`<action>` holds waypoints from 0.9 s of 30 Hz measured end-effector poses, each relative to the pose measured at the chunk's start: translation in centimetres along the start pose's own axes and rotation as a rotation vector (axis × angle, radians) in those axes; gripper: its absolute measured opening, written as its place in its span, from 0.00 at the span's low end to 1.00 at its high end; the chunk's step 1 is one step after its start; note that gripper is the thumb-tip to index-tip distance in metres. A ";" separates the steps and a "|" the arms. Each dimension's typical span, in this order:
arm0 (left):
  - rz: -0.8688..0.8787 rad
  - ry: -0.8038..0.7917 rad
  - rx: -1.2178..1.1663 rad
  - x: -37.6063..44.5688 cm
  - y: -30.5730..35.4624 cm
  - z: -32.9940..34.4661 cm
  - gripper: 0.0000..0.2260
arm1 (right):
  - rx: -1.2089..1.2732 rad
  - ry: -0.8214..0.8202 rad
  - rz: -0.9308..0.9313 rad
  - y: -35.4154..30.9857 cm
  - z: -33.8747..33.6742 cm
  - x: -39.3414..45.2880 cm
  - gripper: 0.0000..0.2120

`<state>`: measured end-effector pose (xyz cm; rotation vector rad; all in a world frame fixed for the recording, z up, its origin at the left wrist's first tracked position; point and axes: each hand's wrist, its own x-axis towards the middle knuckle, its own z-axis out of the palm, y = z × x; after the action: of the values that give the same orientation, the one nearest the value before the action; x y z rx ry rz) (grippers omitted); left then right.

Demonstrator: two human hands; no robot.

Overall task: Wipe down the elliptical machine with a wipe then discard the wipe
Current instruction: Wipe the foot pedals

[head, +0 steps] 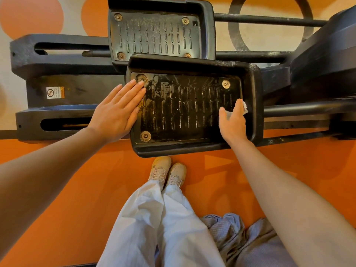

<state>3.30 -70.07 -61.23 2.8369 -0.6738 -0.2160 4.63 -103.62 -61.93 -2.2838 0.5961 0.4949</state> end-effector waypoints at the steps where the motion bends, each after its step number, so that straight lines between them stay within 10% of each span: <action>1: -0.001 -0.001 -0.004 0.0 0.0 0.0 0.24 | 0.002 -0.006 -0.022 0.1 -0.4 0.3 0.28; 11: -0.007 -0.002 -0.018 0.1 0.0 0.0 0.24 | -0.014 -0.218 -0.339 -1.1 0.6 -0.7 0.32; 27: -0.006 0.012 -0.023 0.1 0.0 0.0 0.23 | -0.482 -0.089 -0.498 0.8 -0.7 2.8 0.28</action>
<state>3.34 -70.12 -61.28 2.8165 -0.6559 -0.2061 6.60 -105.35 -63.26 -2.7173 -0.1679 0.5248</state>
